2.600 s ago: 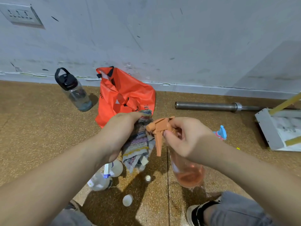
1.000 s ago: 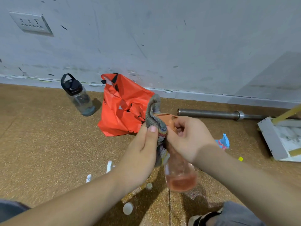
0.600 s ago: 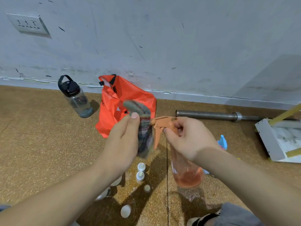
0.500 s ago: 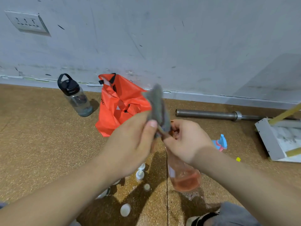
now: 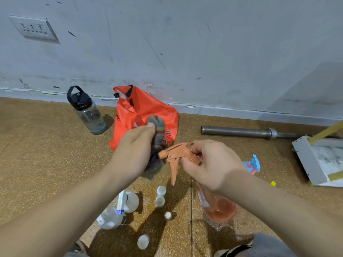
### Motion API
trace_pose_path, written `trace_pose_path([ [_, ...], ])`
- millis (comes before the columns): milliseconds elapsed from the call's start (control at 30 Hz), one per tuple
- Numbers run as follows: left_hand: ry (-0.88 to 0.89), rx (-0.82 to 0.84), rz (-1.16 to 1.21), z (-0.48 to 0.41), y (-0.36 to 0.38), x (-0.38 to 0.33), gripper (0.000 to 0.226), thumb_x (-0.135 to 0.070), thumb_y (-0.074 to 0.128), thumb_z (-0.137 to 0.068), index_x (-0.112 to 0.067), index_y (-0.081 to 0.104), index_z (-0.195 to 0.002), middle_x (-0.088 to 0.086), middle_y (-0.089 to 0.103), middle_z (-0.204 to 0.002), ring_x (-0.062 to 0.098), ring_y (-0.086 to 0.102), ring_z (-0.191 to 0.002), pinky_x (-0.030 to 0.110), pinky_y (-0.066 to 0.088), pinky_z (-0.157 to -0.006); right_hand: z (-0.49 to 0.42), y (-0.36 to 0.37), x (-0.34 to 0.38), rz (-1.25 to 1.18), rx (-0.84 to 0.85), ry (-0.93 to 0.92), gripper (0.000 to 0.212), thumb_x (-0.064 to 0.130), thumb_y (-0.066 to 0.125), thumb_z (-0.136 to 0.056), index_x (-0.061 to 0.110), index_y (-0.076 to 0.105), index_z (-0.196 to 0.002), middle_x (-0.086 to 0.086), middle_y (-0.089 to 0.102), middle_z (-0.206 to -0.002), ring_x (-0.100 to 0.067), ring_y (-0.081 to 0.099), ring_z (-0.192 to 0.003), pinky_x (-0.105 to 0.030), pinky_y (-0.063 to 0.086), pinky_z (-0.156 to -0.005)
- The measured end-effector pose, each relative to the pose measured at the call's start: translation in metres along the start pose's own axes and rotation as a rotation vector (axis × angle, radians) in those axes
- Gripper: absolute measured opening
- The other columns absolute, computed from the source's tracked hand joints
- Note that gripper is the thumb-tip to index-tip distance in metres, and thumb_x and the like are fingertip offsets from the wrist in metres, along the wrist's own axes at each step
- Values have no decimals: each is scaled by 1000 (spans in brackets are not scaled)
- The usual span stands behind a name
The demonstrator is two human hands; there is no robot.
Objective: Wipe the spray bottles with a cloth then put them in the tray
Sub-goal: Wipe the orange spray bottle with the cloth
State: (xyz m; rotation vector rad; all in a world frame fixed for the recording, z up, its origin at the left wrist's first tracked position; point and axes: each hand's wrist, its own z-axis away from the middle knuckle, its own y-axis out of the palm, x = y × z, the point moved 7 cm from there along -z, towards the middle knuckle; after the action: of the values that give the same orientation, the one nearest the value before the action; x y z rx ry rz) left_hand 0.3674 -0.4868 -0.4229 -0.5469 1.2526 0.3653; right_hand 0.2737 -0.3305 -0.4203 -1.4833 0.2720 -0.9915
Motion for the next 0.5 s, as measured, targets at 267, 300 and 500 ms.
trace_pose_path([
  [267, 392, 281, -578, 15, 27, -7, 32, -39, 38, -110, -22, 54, -88, -8, 65, -70, 9, 59, -61, 36, 49, -64, 6, -3, 17, 95, 23, -128, 28, 53, 56, -88, 26, 52, -80, 9, 56, -85, -18, 57, -88, -33, 43, -68],
  [300, 211, 257, -419, 9, 23, -2, 35, -35, 42, -110, -17, 56, -83, -6, 64, -68, 9, 57, -59, 34, 47, -65, 7, -5, 18, 91, 8, -134, 29, 54, 55, -90, 26, 54, -83, 10, 57, -88, -17, 57, -90, -33, 45, -70],
  [500, 295, 199, -416, 18, 23, -10, 36, -36, 41, -107, -12, 60, -88, -5, 63, -74, 12, 55, -68, 33, 45, -70, 3, -5, 18, 81, 61, -113, 26, 52, 59, -89, 27, 53, -84, 11, 49, -83, -14, 49, -85, -33, 44, -71],
])
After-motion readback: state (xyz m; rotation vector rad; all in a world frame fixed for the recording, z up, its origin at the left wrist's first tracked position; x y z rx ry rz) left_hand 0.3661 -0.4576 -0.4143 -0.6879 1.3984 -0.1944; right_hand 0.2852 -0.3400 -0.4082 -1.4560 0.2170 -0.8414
